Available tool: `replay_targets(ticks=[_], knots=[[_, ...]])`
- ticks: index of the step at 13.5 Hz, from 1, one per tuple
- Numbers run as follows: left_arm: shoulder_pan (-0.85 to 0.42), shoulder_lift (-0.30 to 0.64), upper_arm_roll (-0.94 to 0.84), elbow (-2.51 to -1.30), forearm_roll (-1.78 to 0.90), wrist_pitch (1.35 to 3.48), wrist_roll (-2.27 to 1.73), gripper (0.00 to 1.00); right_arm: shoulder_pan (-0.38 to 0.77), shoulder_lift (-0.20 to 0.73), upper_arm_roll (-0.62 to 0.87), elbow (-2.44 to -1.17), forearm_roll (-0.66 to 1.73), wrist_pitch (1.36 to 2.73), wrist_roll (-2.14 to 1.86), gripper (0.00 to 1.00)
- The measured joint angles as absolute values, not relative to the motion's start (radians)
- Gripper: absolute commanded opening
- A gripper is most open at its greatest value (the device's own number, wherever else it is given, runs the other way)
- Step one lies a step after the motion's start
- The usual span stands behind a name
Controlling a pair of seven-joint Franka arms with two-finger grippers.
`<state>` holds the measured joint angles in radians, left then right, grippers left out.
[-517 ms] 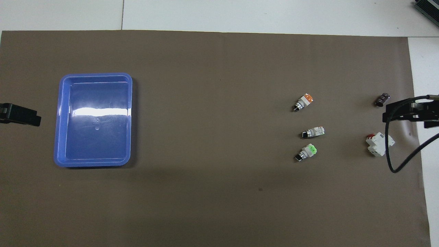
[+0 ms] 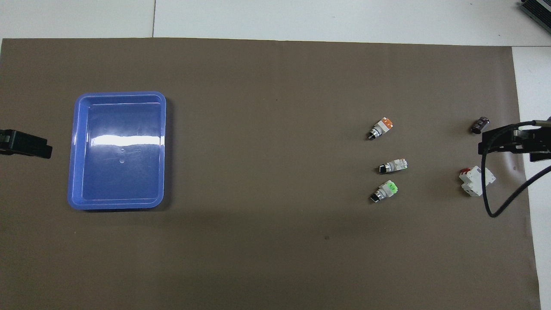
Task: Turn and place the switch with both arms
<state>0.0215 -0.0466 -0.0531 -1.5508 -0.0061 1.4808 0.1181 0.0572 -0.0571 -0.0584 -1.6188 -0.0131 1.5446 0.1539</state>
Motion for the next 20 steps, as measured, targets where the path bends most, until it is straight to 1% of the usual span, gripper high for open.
replay_targets(ticks=[2, 3, 4, 6, 7, 9, 11, 14, 17, 20], knots=[[0.021, -0.047, -0.053, -1.551, -0.006, 1.481, 0.118, 1.00, 0.068, -0.070, -0.056, -1.672, -0.013, 1.606, 0.209, 1.00], [0.021, -0.047, -0.053, -1.550, -0.006, 1.481, 0.118, 1.00, 0.071, -0.085, -0.056, -1.726, -0.013, 1.653, 0.269, 1.00], [0.021, -0.047, -0.053, -1.549, -0.006, 1.479, 0.118, 1.00, 0.072, -0.103, -0.056, -1.799, -0.013, 1.712, 0.326, 1.00], [0.021, -0.048, -0.053, -1.539, -0.006, 1.469, 0.118, 1.00, 0.072, -0.154, -0.056, -1.997, -0.013, 1.872, 0.447, 1.00], [0.021, -0.048, -0.053, -1.534, -0.006, 1.463, 0.118, 1.00, 0.073, -0.175, -0.056, -2.082, -0.013, 1.924, 0.517, 1.00], [0.021, -0.048, -0.053, -1.530, -0.006, 1.455, 0.118, 1.00, 0.094, -0.186, -0.054, -2.190, -0.013, 1.993, 0.669, 1.00], [0.021, -0.047, -0.053, -1.529, -0.006, 1.450, 0.118, 1.00, 0.140, -0.174, -0.051, -2.269, -0.013, 2.076, 0.831, 1.00], [0.021, -0.047, -0.054, -1.528, -0.006, 1.451, 0.118, 1.00, 0.197, -0.115, -0.046, -2.370, -0.013, 2.229, 0.980, 1.00], [0.021, -0.047, -0.055, -1.527, -0.006, 1.450, 0.118, 1.00, 0.199, -0.067, -0.048, -2.458, -0.013, 2.378, 0.994, 1.00], [0.021, -0.047, -0.057, -1.527, -0.006, 1.450, 0.118, 1.00, 0.198, -0.038, -0.049, -2.481, -0.013, 2.446, 1.005, 1.00]])
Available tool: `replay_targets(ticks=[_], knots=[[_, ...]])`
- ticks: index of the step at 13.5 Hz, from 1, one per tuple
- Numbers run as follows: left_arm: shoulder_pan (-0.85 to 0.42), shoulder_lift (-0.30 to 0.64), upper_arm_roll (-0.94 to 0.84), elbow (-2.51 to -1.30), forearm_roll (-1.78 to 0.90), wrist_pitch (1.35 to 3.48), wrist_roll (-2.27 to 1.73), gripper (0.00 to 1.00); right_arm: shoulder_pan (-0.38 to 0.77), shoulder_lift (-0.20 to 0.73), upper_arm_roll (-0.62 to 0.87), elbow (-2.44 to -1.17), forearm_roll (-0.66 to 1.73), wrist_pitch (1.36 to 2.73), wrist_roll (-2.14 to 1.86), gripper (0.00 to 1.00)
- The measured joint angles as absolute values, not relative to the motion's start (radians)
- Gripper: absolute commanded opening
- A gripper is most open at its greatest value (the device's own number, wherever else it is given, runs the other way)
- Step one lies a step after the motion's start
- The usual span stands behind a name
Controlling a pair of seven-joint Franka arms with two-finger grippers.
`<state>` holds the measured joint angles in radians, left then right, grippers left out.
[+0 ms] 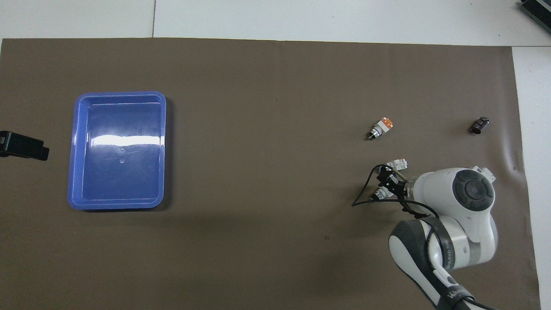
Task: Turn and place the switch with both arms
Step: 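Reach the right gripper down and grasp the green-topped switch, then lift the switch with the right gripper while the left gripper reaches forward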
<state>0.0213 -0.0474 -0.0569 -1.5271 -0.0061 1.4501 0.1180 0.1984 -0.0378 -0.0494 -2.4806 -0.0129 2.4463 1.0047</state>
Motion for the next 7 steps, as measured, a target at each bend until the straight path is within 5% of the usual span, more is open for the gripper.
replay_targets(ticks=[5, 6, 7], knots=[[0.021, -0.048, -0.064, -1.527, -0.006, 1.443, 0.118, 1.00, 0.192, -0.005, -0.050, -2.482, 0.061, 2.514, 1.015, 1.00], [0.020, -0.048, -0.066, -1.527, -0.006, 1.439, 0.118, 1.00, 0.192, -0.004, -0.050, -2.482, 0.067, 2.518, 1.015, 0.97], [0.020, -0.048, -0.068, -1.527, -0.006, 1.432, 0.118, 1.00, 0.191, -0.002, -0.050, -2.483, 0.070, 2.518, 1.015, 0.83]])
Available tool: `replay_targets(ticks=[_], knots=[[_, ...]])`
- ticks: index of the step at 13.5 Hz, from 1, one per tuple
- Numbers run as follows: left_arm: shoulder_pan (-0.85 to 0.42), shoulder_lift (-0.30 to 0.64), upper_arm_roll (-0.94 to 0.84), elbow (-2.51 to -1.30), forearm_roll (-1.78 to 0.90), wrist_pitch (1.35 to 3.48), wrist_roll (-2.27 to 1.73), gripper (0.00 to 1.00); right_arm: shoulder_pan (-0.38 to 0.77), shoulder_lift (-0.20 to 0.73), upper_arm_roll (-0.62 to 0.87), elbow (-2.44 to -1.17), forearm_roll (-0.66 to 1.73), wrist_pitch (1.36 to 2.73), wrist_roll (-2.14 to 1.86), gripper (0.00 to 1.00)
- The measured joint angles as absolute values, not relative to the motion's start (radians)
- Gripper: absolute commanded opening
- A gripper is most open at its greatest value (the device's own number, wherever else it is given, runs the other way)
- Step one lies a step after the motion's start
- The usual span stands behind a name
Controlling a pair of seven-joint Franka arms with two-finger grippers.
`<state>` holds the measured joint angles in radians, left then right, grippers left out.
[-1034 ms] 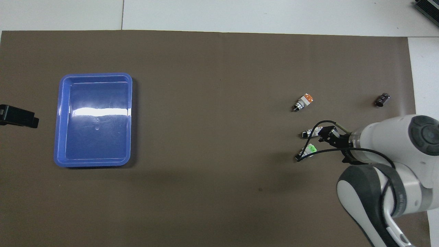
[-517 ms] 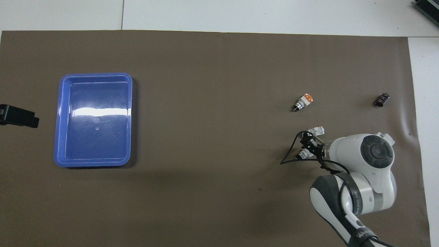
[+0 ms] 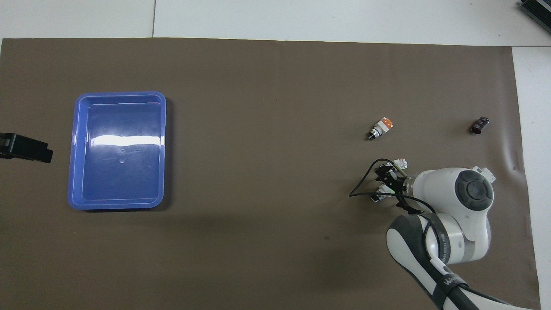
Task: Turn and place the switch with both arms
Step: 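Lift the switch with the right gripper while the left gripper reaches forward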
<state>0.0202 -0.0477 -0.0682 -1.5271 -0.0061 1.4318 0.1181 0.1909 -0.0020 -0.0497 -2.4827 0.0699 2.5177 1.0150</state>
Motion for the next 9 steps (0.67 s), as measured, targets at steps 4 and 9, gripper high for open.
replay_targets(ticks=[4, 9], knots=[[0.020, -0.048, -0.075, -1.527, -0.006, 1.416, 0.118, 1.00, 0.189, 0.014, -0.050, -2.484, 0.073, 2.520, 1.015, 0.00], [0.020, -0.050, -0.076, -1.534, -0.006, 1.415, 0.118, 1.00, 0.190, 0.017, -0.050, -2.432, 0.211, 2.454, 1.017, 0.00]])
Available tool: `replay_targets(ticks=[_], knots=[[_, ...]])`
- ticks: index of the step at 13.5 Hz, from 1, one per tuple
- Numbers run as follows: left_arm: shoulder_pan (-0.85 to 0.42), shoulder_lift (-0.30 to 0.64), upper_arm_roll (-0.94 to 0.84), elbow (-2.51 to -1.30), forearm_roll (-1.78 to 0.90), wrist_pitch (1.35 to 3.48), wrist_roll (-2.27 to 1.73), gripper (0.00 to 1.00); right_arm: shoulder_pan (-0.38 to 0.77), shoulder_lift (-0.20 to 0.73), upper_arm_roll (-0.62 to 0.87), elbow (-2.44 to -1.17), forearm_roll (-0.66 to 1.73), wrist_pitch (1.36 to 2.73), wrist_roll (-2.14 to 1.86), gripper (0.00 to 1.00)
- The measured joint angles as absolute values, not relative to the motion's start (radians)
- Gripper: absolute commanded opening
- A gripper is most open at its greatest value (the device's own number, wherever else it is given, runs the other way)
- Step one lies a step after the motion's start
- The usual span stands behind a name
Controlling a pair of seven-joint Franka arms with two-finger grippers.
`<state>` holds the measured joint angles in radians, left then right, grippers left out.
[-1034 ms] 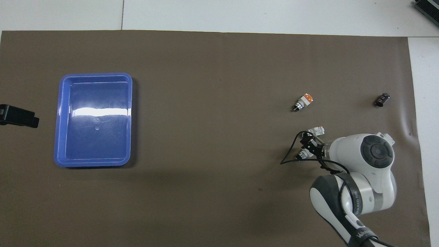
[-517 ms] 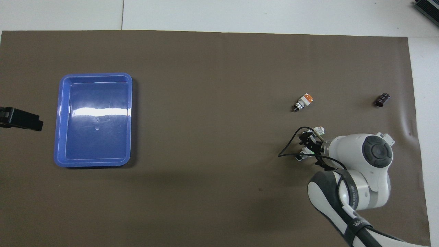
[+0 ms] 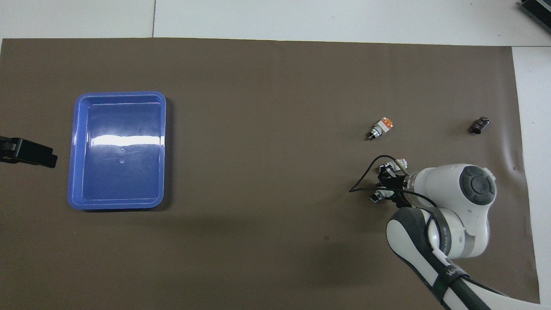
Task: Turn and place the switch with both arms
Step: 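Lift the switch with the right gripper while the left gripper reaches forward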
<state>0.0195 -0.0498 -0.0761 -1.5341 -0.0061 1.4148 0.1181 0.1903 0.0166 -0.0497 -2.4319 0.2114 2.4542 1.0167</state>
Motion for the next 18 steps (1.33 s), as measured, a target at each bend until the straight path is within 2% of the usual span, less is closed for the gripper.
replay_targets(ticks=[4, 8, 11, 15, 18], knots=[[0.020, -0.053, -0.075, -1.541, -0.006, 1.405, 0.118, 1.00, 0.216, 0.015, -0.046, -2.208, 0.381, 2.185, 1.050, 0.00], [0.018, -0.056, -0.077, -1.549, -0.006, 1.415, 0.120, 1.00, 0.263, 0.019, -0.038, -2.001, 0.544, 1.983, 1.230, 0.00], [0.010, -0.057, -0.083, -1.550, -0.006, 1.433, 0.121, 1.00, 0.332, 0.029, -0.034, -1.913, 0.693, 1.959, 1.380, 0.00], [-0.057, -0.057, -0.090, -1.551, -0.008, 1.479, 0.100, 0.97, 0.465, 0.061, -0.031, -1.814, 0.770, 1.971, 1.581, 0.00], [-0.088, -0.057, -0.092, -1.552, -0.084, 1.480, 0.038, 0.92, 0.535, 0.090, -0.030, -1.758, 0.803, 2.044, 1.700, 0.00]])
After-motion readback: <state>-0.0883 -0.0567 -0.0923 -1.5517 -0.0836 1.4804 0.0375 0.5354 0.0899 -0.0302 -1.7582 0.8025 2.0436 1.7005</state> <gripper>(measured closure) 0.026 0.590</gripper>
